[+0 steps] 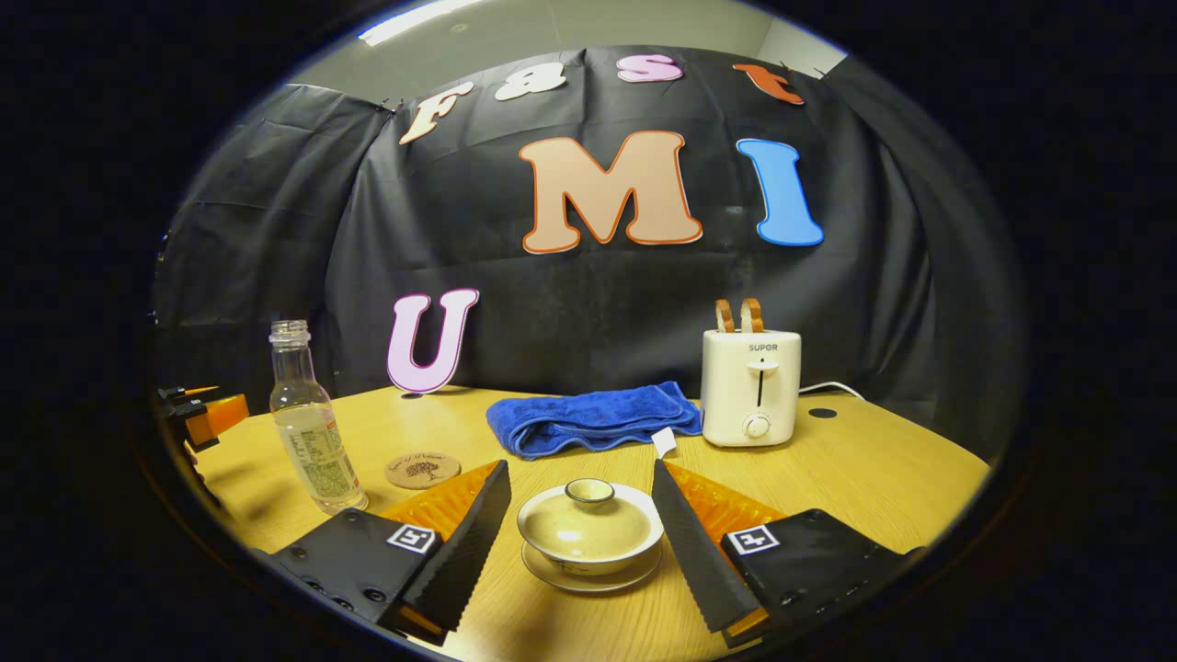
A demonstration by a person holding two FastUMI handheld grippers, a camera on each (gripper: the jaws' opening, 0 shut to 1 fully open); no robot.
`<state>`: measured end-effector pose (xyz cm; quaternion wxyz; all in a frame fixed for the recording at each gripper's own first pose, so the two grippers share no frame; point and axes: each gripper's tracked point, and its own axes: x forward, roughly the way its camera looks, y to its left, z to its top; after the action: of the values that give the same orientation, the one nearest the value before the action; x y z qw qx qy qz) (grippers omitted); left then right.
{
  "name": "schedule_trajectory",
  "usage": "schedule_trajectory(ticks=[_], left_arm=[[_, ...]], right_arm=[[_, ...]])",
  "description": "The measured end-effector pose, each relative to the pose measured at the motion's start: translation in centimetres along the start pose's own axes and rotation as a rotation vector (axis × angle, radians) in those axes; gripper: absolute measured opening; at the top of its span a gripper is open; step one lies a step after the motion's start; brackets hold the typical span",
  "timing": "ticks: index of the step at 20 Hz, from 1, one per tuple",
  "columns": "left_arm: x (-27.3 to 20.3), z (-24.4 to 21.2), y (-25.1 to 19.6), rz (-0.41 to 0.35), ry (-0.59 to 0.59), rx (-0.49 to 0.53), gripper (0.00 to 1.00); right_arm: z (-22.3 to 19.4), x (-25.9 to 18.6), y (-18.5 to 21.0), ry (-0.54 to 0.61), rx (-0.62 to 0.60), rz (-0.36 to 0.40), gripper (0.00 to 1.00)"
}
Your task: Open the teacup lid with one hand, grasp the water bottle and pour water into the teacup with the other hand; after pouring, place the water bottle on the coaster and then close the teacup lid.
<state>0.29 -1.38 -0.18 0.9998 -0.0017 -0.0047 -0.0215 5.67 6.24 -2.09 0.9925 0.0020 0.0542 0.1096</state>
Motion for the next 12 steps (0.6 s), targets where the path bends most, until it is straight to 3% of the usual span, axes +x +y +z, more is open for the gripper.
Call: schedule_trajectory(ticks=[5, 6, 7, 8, 12], left_arm=[[0.0, 0.0, 0.1, 0.000, -0.001, 0.000, 0.94], [0.0, 0.0, 0.1, 0.000, -0.001, 0.000, 0.94], [0.0, 0.0, 0.0, 0.000, -0.001, 0.000, 0.94], [0.1, 0.0, 0.0, 0.000, 0.000, 0.000, 0.94], [0.1, 0.0, 0.1, -0.001, -0.001, -0.001, 0.94]], right_arm=[[-0.8, 1.5, -0.3, 0.057, 0.024, -0.009, 1.00], [-0.9, 1.9, -0.4, 0.065, 0.032, -0.009, 0.94], [-1.0, 2.0, -0.4, 0.073, 0.041, -0.003, 0.94], [-1.2, 2.1, -0.5, 0.086, 0.050, 0.000, 0.85], [-1.8, 2.6, -0.4, 0.124, 0.073, 0.020, 0.84]])
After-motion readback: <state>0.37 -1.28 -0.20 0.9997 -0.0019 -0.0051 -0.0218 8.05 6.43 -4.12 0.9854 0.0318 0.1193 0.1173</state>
